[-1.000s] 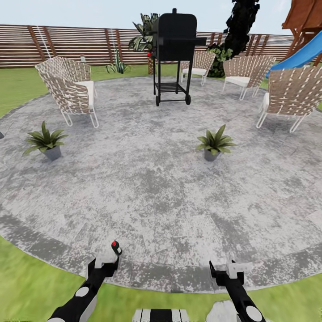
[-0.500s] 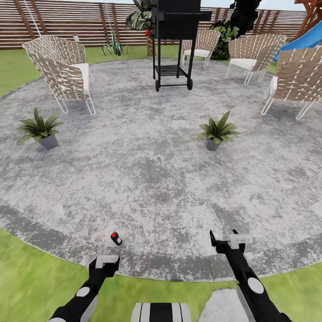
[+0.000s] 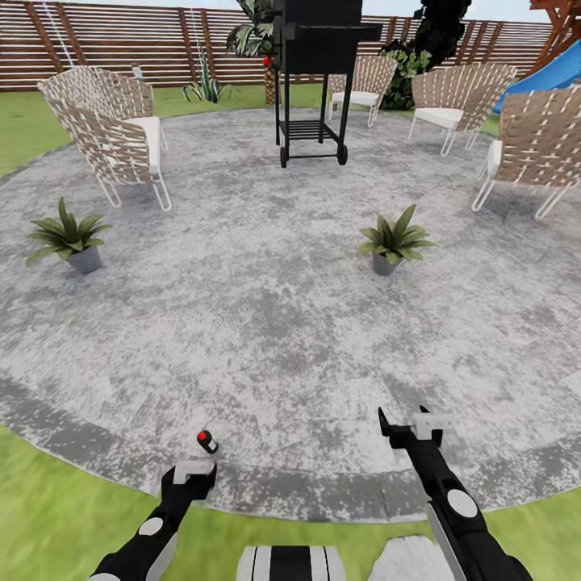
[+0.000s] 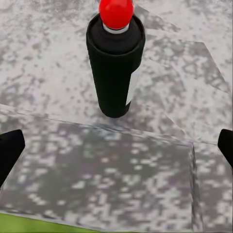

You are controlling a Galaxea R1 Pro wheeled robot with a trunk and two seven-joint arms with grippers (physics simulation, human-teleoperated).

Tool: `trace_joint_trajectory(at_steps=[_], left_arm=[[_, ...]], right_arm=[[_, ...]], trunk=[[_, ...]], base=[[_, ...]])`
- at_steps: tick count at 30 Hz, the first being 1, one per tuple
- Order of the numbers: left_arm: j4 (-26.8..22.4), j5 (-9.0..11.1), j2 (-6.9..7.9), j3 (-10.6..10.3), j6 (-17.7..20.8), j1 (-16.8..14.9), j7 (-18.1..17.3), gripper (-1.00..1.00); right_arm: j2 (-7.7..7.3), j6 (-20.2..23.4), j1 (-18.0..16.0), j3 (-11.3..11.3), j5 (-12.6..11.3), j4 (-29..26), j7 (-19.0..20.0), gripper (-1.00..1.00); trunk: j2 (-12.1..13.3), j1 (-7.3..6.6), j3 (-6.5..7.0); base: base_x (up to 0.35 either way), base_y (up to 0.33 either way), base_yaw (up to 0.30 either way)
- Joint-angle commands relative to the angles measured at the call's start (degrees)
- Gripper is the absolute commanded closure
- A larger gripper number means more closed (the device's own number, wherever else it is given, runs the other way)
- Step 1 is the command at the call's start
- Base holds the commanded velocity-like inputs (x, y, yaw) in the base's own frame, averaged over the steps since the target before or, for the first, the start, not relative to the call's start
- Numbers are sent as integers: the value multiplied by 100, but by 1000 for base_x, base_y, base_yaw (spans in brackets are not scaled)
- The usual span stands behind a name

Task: Pick up the pesticide atomizer in the garden and spray insectifuge to fully cover both potted plants in the garden.

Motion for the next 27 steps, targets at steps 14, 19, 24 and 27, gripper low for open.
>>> trace_joint_trajectory(at_steps=[14, 19, 24, 27], left_arm=[[5, 1, -1, 12, -22, -2, -7, -100], [5, 3, -1, 12, -22, -2, -9, -100], [5, 4, -1, 12, -22, -2, -9, -100], [5, 4, 1, 12, -22, -2, -9, -100]], right_arm=[[-2, -14, -2, 1, 9, 22, -2, -100], [-2, -14, -2, 1, 9, 22, -2, -100], [-1, -14, -2, 1, 9, 28, -2, -100], [-4, -14, -2, 1, 9, 30, -2, -100]], trunk=[[-1, 1, -4], [-1, 1, -4], [-1, 1, -4], [-1, 1, -4]], base=[[93, 0, 0], [51, 0, 0], [7, 0, 0], [57, 0, 0]])
